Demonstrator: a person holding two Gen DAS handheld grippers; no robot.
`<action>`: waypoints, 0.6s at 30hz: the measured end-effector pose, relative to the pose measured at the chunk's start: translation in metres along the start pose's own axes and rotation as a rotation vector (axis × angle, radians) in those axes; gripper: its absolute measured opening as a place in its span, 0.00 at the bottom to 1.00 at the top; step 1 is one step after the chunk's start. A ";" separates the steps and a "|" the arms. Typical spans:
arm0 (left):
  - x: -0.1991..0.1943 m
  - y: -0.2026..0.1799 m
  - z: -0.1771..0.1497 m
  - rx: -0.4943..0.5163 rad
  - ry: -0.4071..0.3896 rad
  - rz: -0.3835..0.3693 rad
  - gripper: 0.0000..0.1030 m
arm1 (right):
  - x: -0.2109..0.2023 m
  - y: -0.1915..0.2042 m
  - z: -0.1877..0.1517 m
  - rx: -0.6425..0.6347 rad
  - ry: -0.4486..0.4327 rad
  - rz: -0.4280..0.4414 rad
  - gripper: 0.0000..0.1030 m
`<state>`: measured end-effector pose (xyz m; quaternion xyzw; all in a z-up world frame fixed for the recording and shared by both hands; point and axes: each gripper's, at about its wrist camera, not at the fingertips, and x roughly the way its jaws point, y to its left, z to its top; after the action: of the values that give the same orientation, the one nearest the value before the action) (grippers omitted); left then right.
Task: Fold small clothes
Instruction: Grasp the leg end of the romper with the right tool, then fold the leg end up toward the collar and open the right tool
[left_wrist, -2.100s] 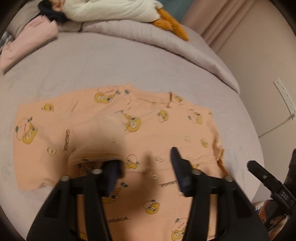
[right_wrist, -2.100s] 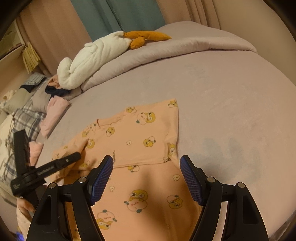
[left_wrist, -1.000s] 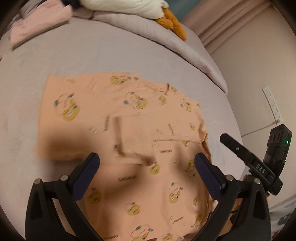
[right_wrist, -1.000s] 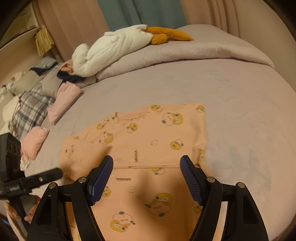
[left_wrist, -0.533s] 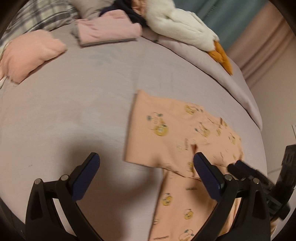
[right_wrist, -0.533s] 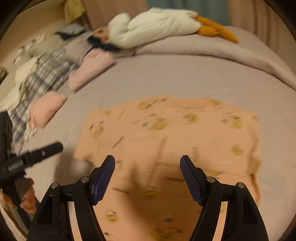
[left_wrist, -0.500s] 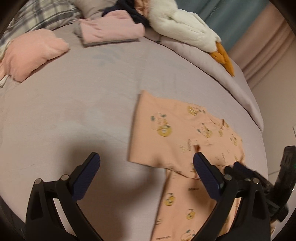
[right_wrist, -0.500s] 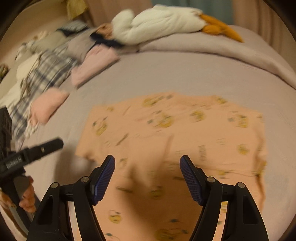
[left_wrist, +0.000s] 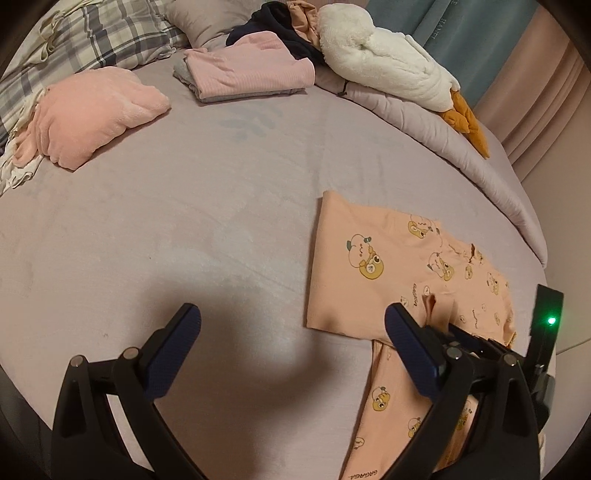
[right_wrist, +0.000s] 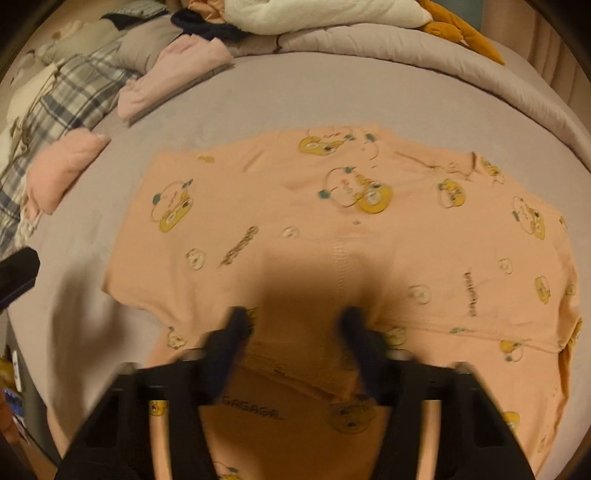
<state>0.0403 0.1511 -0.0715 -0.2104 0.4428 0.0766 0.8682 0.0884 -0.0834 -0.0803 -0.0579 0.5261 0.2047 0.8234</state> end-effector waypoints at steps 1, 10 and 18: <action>0.001 -0.001 0.000 0.003 -0.001 0.004 0.97 | 0.000 -0.003 0.001 0.004 -0.004 0.002 0.21; 0.007 -0.021 0.009 0.068 -0.023 0.034 0.97 | -0.062 -0.045 0.023 0.085 -0.151 0.188 0.17; 0.019 -0.050 0.020 0.119 -0.024 0.014 0.97 | -0.129 -0.093 0.045 0.115 -0.351 0.145 0.17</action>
<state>0.0827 0.1136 -0.0611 -0.1542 0.4376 0.0585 0.8839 0.1169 -0.1901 0.0436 0.0641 0.3880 0.2400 0.8876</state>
